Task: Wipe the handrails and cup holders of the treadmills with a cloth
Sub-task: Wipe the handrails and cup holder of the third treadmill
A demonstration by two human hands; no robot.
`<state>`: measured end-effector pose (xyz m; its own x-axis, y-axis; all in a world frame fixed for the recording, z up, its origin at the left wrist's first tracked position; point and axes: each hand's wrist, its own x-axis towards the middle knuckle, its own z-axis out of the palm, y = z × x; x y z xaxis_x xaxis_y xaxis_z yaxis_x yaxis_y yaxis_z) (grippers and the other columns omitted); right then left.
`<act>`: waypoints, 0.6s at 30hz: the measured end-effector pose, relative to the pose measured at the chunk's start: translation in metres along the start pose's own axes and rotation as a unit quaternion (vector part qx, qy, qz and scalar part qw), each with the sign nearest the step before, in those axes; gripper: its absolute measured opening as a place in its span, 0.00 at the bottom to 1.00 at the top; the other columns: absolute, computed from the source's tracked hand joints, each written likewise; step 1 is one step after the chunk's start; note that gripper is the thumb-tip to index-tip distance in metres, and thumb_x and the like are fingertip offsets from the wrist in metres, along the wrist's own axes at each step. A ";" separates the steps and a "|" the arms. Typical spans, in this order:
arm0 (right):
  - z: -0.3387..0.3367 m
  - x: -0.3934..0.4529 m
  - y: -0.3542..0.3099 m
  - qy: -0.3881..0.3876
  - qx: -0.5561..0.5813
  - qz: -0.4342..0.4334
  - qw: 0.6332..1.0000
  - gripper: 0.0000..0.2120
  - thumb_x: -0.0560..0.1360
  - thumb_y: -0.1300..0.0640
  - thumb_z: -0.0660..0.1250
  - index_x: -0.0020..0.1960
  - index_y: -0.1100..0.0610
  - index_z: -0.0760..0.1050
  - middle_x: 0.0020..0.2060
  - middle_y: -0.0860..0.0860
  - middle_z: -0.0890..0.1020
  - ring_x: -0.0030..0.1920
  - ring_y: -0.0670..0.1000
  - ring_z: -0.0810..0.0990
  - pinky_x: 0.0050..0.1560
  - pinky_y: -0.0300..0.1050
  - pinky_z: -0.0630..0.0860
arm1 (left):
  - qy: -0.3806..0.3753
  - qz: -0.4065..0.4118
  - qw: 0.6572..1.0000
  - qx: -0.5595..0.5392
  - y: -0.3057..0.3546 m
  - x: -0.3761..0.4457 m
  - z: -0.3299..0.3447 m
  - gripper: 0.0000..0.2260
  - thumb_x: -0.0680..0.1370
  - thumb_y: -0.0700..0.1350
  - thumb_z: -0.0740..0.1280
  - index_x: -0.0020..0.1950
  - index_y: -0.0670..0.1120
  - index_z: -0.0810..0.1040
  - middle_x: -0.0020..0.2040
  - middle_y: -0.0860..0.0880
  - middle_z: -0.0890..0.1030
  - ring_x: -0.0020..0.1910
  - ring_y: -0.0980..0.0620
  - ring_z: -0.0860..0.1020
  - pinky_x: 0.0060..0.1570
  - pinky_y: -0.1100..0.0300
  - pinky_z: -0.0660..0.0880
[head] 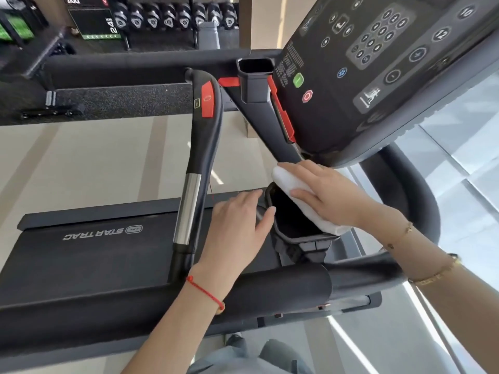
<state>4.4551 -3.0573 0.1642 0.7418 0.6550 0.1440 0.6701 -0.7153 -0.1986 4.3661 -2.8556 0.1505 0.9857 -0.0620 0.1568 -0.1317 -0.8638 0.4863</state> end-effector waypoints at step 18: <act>0.000 -0.046 0.012 -0.006 0.203 0.092 0.975 0.30 0.82 0.50 0.56 0.78 0.45 0.45 0.72 0.51 0.62 0.64 0.47 0.66 0.58 0.30 0.57 | 0.001 -0.075 0.995 -0.060 0.023 -0.012 0.013 0.21 0.83 0.53 0.57 0.75 0.48 0.66 0.65 0.50 0.76 0.60 0.50 0.76 0.63 0.50 0.72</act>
<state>4.4285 -3.0958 0.1551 0.8465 0.5290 0.0598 0.4584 -0.6673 -0.5870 4.3525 -2.8812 0.1482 0.9950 0.0638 0.0766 0.0048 -0.7979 0.6027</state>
